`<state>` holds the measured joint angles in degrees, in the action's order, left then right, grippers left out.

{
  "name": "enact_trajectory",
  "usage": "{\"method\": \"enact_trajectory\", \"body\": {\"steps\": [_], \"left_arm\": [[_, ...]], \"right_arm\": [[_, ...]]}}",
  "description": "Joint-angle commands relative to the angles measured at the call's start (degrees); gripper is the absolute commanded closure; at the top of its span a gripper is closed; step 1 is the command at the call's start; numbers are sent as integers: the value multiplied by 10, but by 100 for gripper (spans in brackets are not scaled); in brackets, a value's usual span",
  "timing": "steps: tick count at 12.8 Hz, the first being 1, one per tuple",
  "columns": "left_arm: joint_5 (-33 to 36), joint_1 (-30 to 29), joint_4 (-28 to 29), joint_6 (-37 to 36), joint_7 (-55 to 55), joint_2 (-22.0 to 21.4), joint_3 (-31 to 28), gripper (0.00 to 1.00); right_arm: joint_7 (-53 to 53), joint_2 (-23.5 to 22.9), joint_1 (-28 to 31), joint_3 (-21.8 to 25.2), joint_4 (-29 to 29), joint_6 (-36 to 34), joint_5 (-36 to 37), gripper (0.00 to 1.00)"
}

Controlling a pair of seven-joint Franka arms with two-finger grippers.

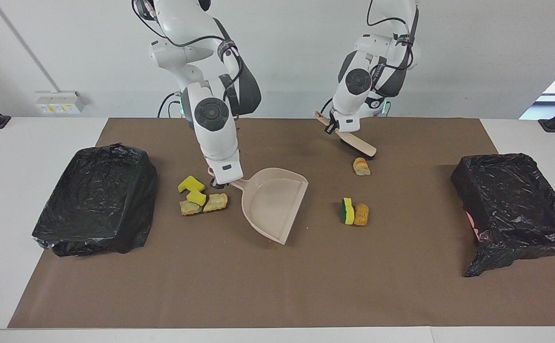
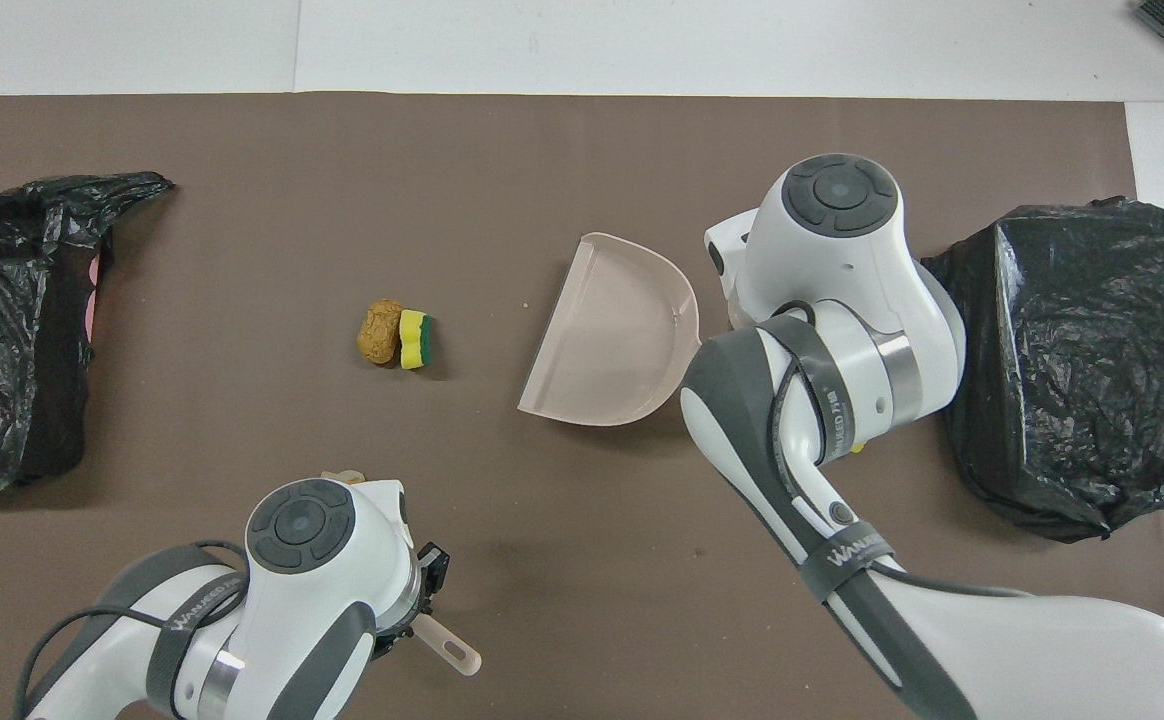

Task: Sweep and dump trash in bin
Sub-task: 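Sweep the crusts and sponge toward the dustpan with the left gripper, then brush the trash into the dustpan held by the right gripper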

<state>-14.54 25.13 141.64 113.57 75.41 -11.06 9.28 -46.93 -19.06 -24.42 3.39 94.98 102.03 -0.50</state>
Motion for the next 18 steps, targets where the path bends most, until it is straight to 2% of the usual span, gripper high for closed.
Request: {"method": "enact_trajectory", "body": {"steps": [1,3,8,10,13,18], "left_arm": [[-8,-38,-53,16,-59,54,-12,100],[-2,-60,-98,19,-105,86,-14,100],[35,-113,-128,29,-284,111,-14,100],[50,-118,-129,65,-391,116,-14,100],[51,-117,-128,79,-516,118,-13,100],[51,-86,-126,98,-654,118,-11,100]], "right_arm": [[-10,-4,-24,-2,19,36,16,100],[-8,-4,-42,-3,47,66,15,100],[44,2,-56,-4,77,84,3,100],[80,6,-64,-4,87,90,3,100],[105,7,-64,-4,89,88,3,100],[112,7,-64,-4,89,88,3,100]]}}
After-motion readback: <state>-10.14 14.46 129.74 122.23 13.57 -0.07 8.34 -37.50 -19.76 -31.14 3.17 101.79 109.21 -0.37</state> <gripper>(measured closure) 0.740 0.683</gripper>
